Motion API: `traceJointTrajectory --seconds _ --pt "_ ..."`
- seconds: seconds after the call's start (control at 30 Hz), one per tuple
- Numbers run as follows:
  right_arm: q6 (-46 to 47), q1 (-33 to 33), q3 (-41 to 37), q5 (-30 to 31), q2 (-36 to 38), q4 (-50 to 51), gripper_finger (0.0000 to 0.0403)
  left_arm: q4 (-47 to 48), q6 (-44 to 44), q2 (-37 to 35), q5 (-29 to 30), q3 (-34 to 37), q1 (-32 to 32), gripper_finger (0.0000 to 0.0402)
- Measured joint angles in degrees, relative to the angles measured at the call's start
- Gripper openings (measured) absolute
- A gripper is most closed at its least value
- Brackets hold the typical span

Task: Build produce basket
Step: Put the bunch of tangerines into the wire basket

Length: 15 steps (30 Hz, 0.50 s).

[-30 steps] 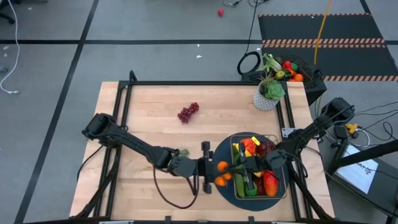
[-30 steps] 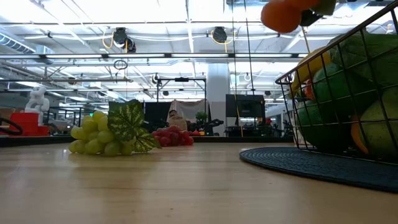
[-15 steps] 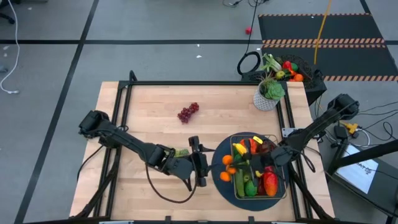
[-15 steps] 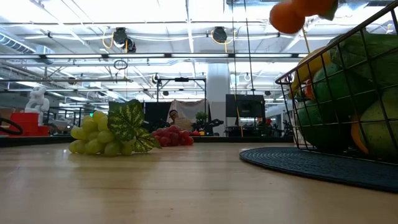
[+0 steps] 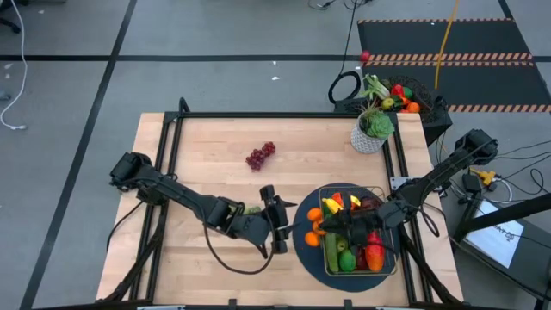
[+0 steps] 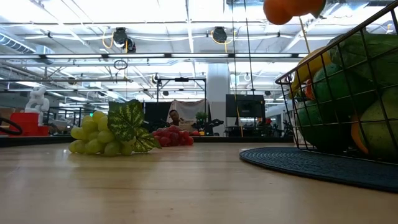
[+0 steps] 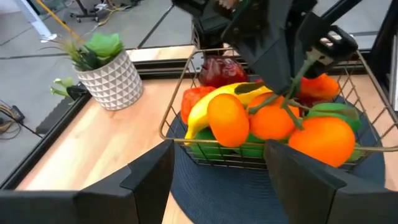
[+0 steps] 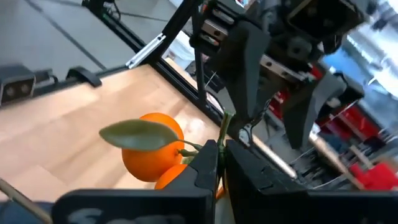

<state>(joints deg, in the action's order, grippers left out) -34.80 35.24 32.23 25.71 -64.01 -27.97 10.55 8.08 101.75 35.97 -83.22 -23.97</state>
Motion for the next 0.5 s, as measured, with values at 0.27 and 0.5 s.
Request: traceJointTrajectory --seconds 0.27,0.5 --pt "-12.5 0.0 0.0 0.0 0.0 0.0 0.0014 0.0 0.0 0.1 0.0 0.0 0.0 0.025" --pt "-14.0 0.0 0.0 0.0 0.0 0.0 0.0014 -0.1 0.0 0.1 0.0 0.0 0.0 0.025"
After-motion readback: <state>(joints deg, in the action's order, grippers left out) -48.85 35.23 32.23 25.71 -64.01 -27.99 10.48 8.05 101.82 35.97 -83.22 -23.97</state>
